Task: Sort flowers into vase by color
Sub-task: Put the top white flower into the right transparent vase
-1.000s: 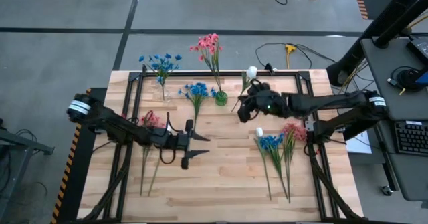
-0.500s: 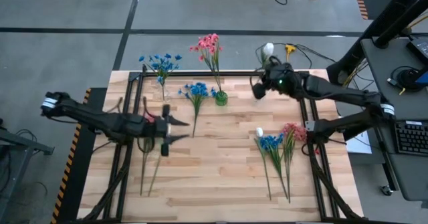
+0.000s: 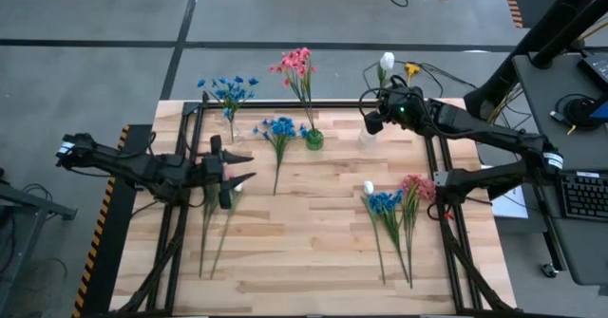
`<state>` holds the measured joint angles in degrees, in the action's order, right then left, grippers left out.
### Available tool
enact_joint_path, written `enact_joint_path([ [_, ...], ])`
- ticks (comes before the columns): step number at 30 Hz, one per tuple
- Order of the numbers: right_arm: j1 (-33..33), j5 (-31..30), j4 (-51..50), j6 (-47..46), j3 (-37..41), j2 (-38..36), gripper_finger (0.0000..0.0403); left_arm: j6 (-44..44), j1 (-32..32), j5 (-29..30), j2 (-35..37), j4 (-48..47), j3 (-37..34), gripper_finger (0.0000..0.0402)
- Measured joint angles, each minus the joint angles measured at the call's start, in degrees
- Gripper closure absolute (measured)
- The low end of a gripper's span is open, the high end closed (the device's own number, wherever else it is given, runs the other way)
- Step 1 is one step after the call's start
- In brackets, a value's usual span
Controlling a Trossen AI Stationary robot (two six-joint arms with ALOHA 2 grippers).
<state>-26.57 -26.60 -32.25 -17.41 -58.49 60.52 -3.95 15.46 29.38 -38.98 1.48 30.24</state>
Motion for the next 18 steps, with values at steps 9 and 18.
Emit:
enact_joint_path([
  [9,0.02,0.36,-0.52,0.02,0.16,-2.27,0.0390,0.01,0.00,0.16,-2.10,0.03,-0.02,0.0232],
  [18,0.02,2.89,-0.53,-0.15,0.18,-3.25,0.0390,0.00,0.00,0.26,-2.73,0.20,-0.04,0.0232],
])
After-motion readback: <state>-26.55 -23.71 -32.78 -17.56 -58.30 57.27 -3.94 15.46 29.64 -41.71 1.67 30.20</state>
